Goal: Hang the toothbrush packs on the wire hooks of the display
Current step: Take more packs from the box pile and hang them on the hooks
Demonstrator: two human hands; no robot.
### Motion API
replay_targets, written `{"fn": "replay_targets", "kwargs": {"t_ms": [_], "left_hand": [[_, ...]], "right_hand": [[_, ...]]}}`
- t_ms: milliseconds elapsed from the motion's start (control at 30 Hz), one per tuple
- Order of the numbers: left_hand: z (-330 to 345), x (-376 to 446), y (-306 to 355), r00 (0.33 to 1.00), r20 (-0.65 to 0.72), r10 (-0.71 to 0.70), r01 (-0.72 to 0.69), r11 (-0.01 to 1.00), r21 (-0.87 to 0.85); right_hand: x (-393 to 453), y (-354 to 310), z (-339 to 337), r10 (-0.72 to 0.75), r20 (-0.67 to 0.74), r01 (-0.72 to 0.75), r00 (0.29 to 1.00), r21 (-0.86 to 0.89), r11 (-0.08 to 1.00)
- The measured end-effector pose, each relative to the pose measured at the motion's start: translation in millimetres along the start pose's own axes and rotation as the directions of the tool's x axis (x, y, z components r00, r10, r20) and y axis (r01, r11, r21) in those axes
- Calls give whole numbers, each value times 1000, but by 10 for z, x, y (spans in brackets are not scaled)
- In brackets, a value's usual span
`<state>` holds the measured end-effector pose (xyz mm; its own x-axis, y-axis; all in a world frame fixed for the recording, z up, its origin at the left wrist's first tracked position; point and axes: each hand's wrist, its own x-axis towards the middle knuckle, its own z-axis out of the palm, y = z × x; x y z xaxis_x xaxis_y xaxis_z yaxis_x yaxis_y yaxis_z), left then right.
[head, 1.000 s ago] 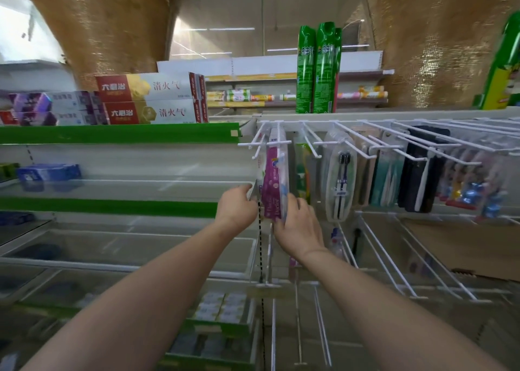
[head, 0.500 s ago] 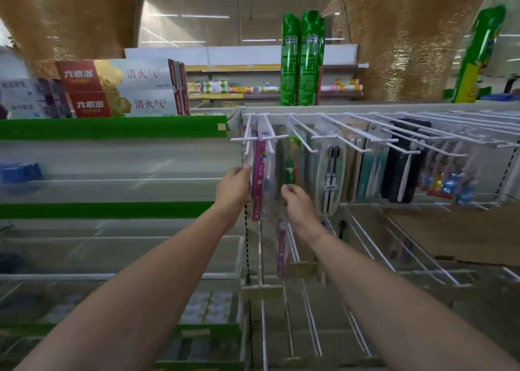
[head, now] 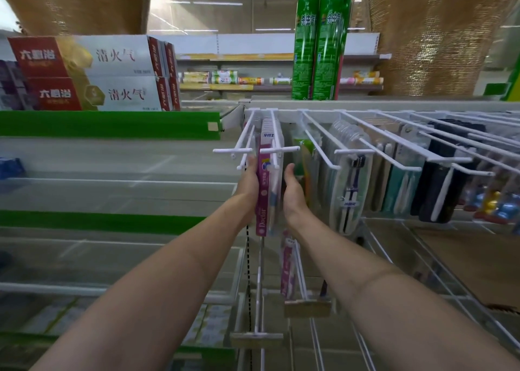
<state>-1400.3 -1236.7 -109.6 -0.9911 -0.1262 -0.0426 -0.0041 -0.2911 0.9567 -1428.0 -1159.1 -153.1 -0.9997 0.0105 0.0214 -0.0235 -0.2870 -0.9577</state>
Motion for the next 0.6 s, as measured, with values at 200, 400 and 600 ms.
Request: {"fn": "replay_targets", "kwargs": {"t_ms": [200,400,600], "left_hand": [[64,56,-198,1000,-2,-29,28,983,-183],[77,18,-154,999,4,-35,36,983,-178],[29,-86,-75,998,-12,-64,62,990,-125]], "right_hand": [[-59,-63,78,53,47,-60,997,168,984],[-38,-78,55,55,88,-75,995,243,967],[-146,-73,36,42,70,-55,997,201,978]]}}
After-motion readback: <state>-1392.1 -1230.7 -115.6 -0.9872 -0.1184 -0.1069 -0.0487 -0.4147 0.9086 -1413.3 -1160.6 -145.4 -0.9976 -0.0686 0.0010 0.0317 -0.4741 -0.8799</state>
